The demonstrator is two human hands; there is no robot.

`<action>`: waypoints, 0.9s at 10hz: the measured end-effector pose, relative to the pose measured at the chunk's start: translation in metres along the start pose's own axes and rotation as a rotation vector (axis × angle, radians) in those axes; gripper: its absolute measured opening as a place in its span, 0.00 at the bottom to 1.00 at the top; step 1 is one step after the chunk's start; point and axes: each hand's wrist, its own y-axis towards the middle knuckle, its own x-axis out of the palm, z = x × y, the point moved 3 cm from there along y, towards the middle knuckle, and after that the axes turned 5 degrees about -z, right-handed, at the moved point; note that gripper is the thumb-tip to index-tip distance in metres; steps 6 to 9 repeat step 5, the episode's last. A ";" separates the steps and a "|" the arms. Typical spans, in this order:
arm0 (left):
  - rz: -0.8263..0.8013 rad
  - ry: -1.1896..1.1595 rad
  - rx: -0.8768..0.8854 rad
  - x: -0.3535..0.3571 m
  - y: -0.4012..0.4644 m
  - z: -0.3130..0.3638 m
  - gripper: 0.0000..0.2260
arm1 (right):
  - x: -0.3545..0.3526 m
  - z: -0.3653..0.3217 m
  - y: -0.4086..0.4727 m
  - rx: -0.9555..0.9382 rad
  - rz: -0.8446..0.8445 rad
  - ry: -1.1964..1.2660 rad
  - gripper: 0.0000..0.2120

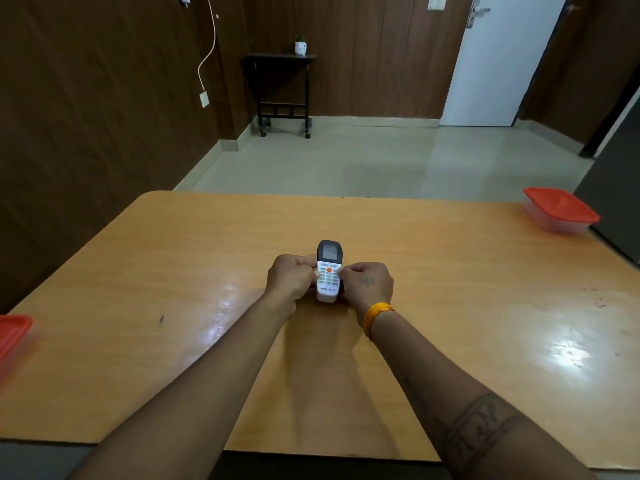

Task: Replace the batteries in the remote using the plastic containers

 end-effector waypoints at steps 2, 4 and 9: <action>0.067 0.044 0.022 -0.008 0.010 -0.010 0.10 | 0.010 0.005 -0.001 -0.038 0.033 -0.048 0.07; 0.139 0.160 0.095 -0.007 -0.005 -0.003 0.12 | 0.012 0.008 -0.003 -0.066 0.006 -0.040 0.06; 0.178 0.170 0.131 -0.010 -0.012 0.001 0.09 | 0.010 0.010 -0.002 -0.096 0.028 0.022 0.11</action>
